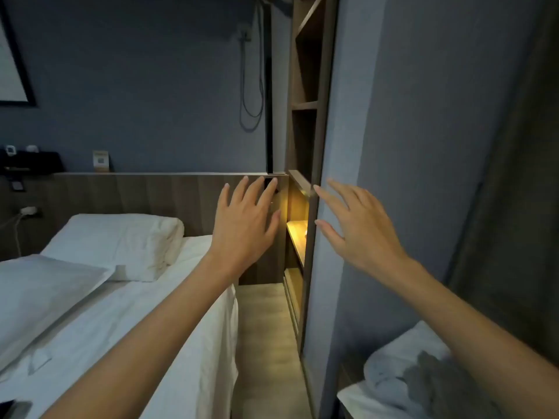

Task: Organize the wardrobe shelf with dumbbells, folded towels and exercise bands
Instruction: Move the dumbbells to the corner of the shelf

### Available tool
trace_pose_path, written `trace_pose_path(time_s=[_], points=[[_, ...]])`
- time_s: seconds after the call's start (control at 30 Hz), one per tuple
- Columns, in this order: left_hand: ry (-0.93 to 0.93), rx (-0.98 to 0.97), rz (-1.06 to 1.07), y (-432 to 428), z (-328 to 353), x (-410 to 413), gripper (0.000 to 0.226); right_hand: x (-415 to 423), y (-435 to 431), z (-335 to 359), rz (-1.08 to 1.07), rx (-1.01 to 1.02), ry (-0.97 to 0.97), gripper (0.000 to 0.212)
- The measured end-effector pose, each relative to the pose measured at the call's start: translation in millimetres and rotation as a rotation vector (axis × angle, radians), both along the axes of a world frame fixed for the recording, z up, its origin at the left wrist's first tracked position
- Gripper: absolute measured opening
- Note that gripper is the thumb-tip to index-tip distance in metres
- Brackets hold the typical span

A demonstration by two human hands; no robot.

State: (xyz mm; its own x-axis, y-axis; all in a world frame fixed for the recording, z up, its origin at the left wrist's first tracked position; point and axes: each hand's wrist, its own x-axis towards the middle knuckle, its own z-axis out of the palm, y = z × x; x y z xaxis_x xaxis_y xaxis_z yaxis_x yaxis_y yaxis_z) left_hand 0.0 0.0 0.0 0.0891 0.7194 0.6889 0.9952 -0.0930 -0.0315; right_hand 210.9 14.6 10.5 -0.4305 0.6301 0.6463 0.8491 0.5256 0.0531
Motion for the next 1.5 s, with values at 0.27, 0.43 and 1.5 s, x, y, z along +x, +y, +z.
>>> trace_pose_path(time_s=[0.27, 0.43, 1.5], points=[[0.007, -0.004, 0.049, 138, -34, -33, 0.056, -32, 152, -46, 0.038, -0.034, -0.014, 0.058], [-0.014, -0.068, 0.085, 250, -51, -62, 0.056, -61, 278, -70, 0.026, -0.068, -0.073, 0.058], [-0.229, -0.3, -0.19, 854, -160, -208, 0.053, -230, 819, -181, -0.215, -0.381, 0.124, 0.056]])
